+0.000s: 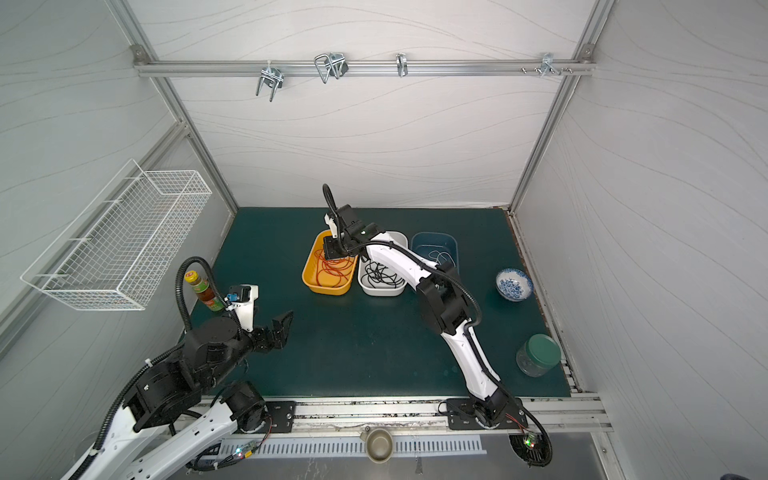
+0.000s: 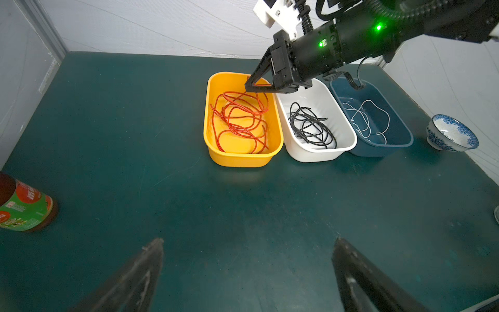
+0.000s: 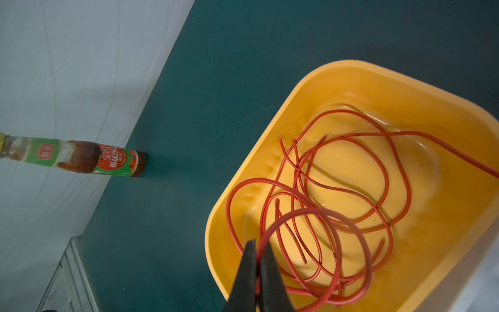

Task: Untangle the cables
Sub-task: 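Lower the red wire into the yellow tub and open the right gripper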

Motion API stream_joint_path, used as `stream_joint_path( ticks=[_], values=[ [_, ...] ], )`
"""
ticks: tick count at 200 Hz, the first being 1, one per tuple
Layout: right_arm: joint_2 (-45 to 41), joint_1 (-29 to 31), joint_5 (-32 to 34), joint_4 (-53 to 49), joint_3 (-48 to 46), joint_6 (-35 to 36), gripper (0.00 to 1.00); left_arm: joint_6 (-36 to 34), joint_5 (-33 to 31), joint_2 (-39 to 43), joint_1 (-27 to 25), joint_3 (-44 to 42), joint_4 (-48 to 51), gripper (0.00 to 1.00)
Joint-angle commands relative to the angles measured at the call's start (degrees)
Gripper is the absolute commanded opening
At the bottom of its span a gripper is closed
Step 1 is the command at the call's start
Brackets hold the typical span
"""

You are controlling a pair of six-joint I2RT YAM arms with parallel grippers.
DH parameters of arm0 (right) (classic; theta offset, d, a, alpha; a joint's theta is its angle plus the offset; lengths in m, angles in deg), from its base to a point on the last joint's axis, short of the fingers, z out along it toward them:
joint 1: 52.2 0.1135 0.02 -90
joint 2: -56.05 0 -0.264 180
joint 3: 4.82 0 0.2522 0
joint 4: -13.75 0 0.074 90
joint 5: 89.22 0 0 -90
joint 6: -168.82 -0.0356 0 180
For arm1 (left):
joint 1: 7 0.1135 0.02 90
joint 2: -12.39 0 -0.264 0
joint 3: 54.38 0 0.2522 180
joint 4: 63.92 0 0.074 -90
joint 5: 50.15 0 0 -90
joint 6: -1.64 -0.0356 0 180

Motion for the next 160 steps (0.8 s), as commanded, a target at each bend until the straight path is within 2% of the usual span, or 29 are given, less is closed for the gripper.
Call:
stream_joint_path(
  ticks=[1, 30, 81, 160],
  values=[
    [2.4, -0.5, -0.5, -1.1, 2.1, 1.1, 0.01, -0.1, 0.1, -0.3, 0.1, 0.1, -1.4, 0.99],
    [4.1, -0.6, -0.1, -1.5, 2.2, 1.4, 0.08, -0.1, 0.1, -0.5, 0.1, 0.1, -1.4, 0.99],
    [4.7, -0.7, 1.5, -2.8, 2.5, 3.0, 0.15, -0.1, 0.4, -0.9, 0.1, 0.1, -1.4, 0.99],
    [-0.6, -0.9, 2.9, -5.2, 2.8, 5.4, 0.38, -0.1, 0.7, -1.5, 0.1, 0.0, -1.3, 0.99]
  ],
)
